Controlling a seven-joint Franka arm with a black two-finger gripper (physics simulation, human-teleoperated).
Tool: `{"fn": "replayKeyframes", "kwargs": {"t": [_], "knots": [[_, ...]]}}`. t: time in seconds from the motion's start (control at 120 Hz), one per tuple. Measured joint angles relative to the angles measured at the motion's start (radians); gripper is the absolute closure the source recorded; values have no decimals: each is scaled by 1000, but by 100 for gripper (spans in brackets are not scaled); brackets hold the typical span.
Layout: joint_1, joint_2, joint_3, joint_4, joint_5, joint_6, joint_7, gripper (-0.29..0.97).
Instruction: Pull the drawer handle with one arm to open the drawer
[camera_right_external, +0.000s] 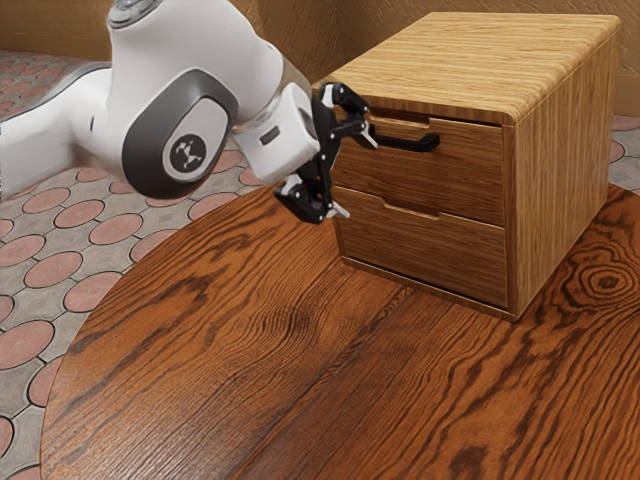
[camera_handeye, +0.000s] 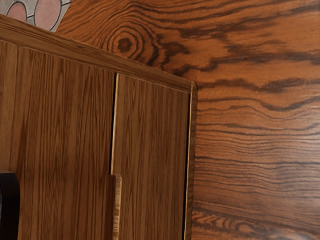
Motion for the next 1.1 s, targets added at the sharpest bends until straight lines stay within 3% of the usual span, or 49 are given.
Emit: {"fn": "replayKeyframes", "kwargs": {"t": [0.417,0.692,1.1], "knots": [[93,111,1,98,-64,22,85,0],[44,138,1,130,-83,25,116,0],[64,146,2,131,-98,25,142,0]]}}
